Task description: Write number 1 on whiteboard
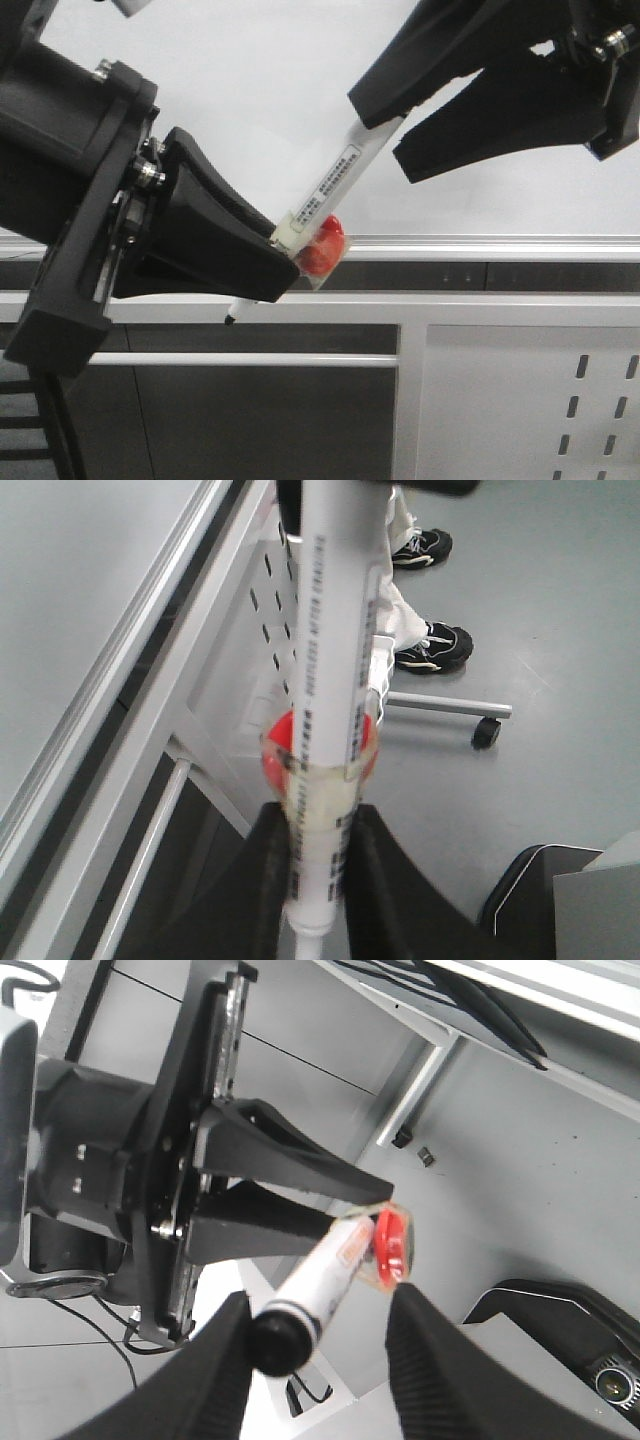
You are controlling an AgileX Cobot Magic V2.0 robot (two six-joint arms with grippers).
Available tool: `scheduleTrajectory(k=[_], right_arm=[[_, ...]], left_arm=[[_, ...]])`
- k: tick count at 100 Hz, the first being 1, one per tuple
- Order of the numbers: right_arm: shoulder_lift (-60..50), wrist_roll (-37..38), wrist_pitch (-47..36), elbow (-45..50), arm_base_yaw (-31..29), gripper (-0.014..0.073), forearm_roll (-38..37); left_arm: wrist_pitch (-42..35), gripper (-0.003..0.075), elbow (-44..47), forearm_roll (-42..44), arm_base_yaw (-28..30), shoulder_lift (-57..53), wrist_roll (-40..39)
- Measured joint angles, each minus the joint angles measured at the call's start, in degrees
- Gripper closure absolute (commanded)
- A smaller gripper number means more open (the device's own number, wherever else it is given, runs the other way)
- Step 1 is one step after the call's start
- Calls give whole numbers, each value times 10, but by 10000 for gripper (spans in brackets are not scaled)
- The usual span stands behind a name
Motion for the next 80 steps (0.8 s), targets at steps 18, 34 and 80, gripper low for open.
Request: scheduleTrajectory(k=[18, 34, 80], right_arm=[[0, 0, 2, 0, 0, 321, 1], [0, 0, 6, 0, 0, 322, 1], [0, 0, 10, 0, 0, 322, 1]], left_arm=[[-5, 738, 0, 0, -11, 0, -2], [-5, 738, 0, 0, -21, 0, -2], [18, 738, 0, 0, -24, 0, -2]])
